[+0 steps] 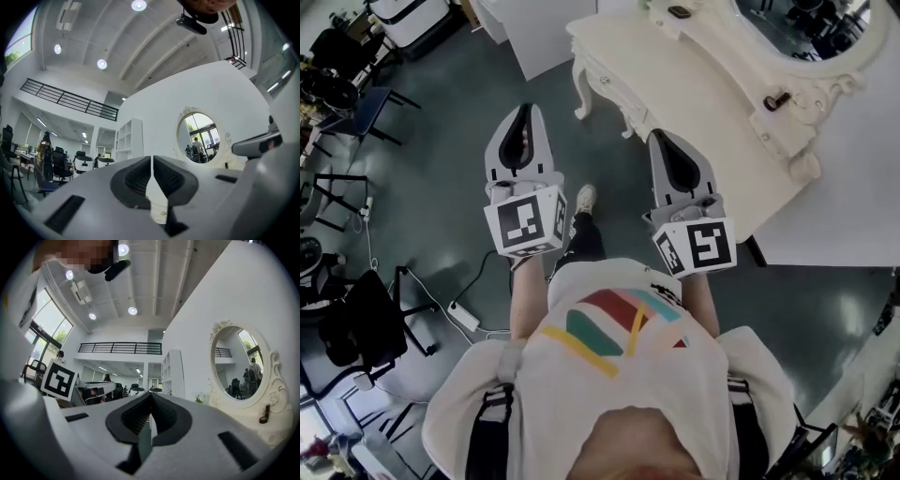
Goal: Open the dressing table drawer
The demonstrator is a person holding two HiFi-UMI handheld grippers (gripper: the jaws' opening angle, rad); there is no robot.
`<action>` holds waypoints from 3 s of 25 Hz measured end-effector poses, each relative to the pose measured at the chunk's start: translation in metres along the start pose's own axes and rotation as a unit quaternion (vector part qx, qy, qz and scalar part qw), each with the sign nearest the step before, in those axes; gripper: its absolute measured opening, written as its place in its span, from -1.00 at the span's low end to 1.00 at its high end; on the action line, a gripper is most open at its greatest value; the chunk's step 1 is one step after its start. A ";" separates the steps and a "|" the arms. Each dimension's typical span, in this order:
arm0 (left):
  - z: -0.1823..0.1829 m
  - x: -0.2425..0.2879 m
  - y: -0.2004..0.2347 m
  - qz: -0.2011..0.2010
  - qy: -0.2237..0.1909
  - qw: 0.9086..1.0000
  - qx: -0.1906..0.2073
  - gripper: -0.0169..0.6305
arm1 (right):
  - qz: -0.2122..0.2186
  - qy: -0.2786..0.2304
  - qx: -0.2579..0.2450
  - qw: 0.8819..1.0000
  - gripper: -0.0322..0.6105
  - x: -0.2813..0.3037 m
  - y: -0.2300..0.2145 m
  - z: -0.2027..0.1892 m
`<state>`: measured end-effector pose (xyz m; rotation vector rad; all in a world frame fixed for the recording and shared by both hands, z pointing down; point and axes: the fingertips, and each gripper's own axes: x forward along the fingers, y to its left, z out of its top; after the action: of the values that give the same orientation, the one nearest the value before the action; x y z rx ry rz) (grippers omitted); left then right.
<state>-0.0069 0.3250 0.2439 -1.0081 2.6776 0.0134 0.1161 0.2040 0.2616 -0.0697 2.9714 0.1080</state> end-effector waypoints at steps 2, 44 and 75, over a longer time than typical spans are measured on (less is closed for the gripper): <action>-0.014 0.031 0.006 -0.015 0.005 1.000 -0.004 -0.90 | -0.005 0.009 0.005 1.000 -0.90 0.034 -0.009 -0.012; -0.110 0.370 -0.055 -0.296 0.067 0.952 -0.048 -0.90 | -0.217 0.066 -0.011 0.974 -0.90 0.295 -0.201 -0.060; -0.054 0.353 -0.300 -0.550 -0.003 0.824 -0.136 -0.90 | -0.567 0.054 -0.035 0.821 -0.90 0.072 -0.303 -0.034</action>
<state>-0.0792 -0.1353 0.2300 -2.4510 1.7141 0.1636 0.0553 -0.1034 0.2620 -1.8091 2.4831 0.0484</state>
